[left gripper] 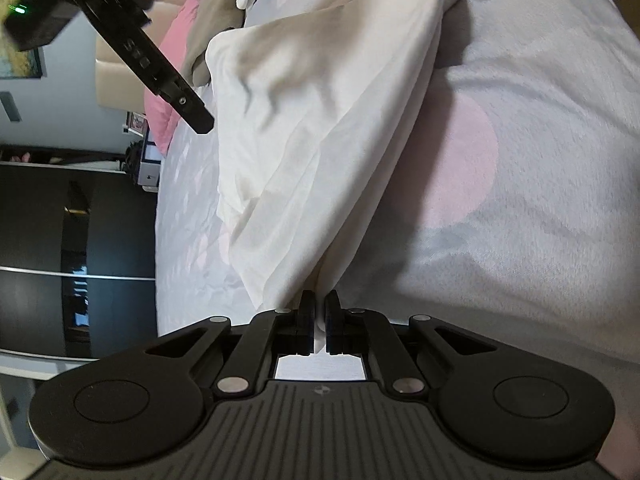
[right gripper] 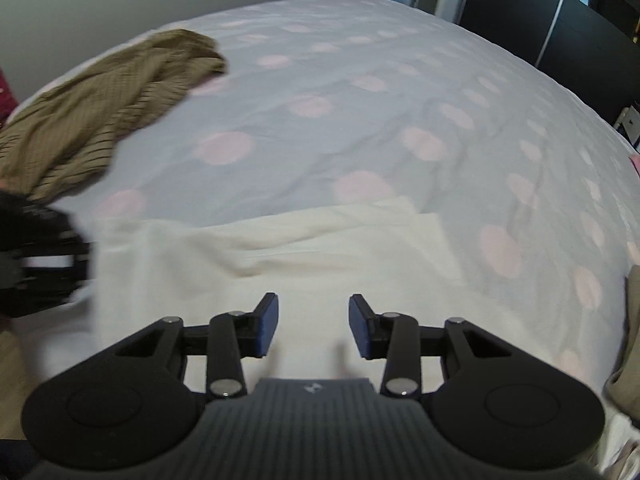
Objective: Fold clothes
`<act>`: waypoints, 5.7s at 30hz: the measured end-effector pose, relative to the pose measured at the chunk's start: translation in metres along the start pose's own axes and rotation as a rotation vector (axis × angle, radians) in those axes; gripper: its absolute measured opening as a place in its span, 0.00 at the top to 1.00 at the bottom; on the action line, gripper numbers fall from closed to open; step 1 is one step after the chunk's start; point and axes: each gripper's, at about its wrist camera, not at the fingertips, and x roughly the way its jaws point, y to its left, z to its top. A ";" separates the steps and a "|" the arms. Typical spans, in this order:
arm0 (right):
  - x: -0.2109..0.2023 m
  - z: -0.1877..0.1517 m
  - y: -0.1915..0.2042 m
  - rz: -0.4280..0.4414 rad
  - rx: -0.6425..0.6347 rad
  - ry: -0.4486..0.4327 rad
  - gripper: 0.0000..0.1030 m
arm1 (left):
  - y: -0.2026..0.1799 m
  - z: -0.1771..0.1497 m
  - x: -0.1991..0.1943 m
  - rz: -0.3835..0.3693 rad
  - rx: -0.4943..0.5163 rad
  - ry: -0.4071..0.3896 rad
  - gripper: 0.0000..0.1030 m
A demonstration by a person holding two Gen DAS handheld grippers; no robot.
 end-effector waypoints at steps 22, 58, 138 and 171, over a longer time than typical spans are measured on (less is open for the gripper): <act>0.127 0.030 -0.088 0.062 0.109 -0.059 0.63 | 0.012 -0.012 -0.001 -0.133 -0.134 0.009 0.97; 0.083 0.032 -0.077 -0.200 0.147 -0.057 0.56 | 0.004 -0.029 -0.024 0.007 -0.073 0.014 0.51; -0.292 -0.018 0.095 -0.362 -0.271 -0.247 0.92 | 0.287 0.054 -0.184 -0.309 -0.202 -0.112 0.94; -0.457 -0.076 0.055 -0.643 -0.103 -0.211 0.93 | 0.339 0.203 -0.264 -0.371 -0.191 -0.500 0.94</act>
